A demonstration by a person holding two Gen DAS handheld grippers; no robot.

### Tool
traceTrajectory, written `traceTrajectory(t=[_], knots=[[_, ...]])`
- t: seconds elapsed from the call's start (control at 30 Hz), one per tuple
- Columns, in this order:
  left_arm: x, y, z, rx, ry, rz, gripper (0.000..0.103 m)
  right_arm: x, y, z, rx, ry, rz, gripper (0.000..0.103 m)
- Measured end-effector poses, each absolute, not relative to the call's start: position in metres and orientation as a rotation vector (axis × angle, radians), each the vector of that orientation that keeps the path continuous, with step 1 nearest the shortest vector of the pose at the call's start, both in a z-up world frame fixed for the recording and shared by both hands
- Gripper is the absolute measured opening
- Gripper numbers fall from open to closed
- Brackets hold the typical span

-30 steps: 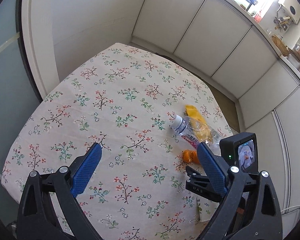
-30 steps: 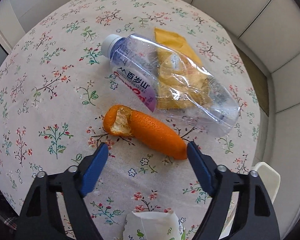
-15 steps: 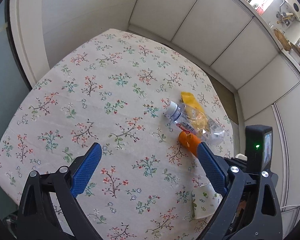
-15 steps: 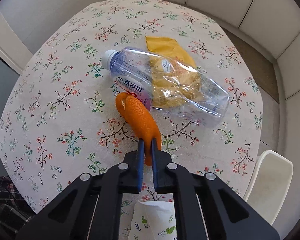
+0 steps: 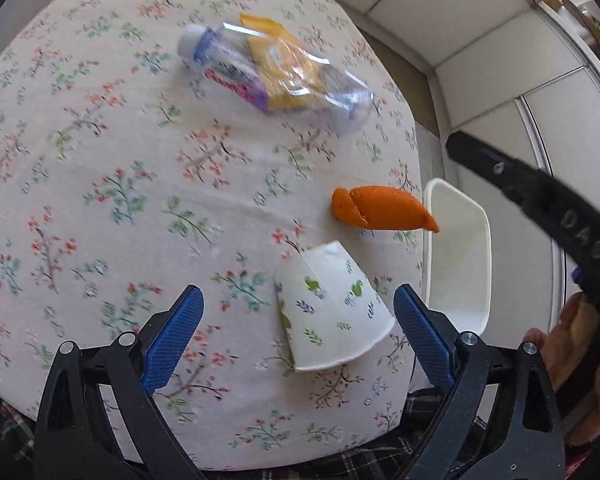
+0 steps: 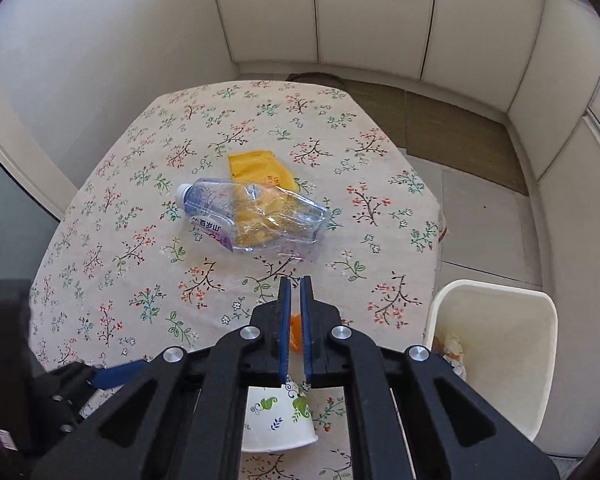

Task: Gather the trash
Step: 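Grasp the white paper cup with the left gripper while the right gripper holds the peel, then lift the paper cup and orange peel off the table with both grippers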

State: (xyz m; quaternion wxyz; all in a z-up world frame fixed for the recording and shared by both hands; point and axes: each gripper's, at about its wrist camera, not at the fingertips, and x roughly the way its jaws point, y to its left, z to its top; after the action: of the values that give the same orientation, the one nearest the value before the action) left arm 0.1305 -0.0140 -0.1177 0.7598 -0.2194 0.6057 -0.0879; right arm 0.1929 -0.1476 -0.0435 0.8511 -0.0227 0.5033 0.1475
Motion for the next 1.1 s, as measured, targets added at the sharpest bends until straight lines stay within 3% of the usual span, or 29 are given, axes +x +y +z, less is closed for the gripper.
traceTrajectory(t=[0.33, 0.37, 0.4, 0.43, 0.47, 0.7, 0.8, 0.93, 1.1], knots=[[0.134, -0.06, -0.158, -0.505, 1.442, -0.154, 0.09, 0.188, -0.197, -0.061, -0.01, 1.12, 0.255, 0.011], [0.133, -0.061, -0.159, -0.488, 1.438, -0.149, 0.087, 0.189, -0.199, -0.063, -0.012, 1.131, 0.259, 0.016], [0.131, -0.062, -0.157, -0.468, 1.422, -0.15, 0.084, 0.19, -0.201, -0.067, -0.021, 1.149, 0.267, 0.031], [0.131, -0.063, -0.155, -0.453, 1.409, -0.164, 0.07, 0.19, -0.202, -0.071, -0.035, 1.157, 0.26, 0.039], [0.13, -0.063, -0.154, -0.454, 1.4, -0.193, 0.066, 0.19, -0.202, -0.074, -0.053, 1.164, 0.258, 0.046], [0.113, -0.027, -0.148, -0.531, 1.399, -0.275, 0.046, 0.189, -0.194, -0.099, -0.173, 1.213, 0.303, 0.059], [0.107, -0.004, -0.133, -0.534, 1.353, -0.248, 0.038, 0.185, -0.181, -0.113, -0.27, 1.228, 0.348, 0.059], [0.107, 0.038, -0.123, -0.55, 1.298, -0.18, 0.038, 0.178, -0.16, -0.139, -0.419, 1.268, 0.383, 0.059], [0.113, 0.071, -0.109, -0.593, 1.239, -0.14, 0.038, 0.181, -0.145, -0.15, -0.458, 1.298, 0.402, 0.036]])
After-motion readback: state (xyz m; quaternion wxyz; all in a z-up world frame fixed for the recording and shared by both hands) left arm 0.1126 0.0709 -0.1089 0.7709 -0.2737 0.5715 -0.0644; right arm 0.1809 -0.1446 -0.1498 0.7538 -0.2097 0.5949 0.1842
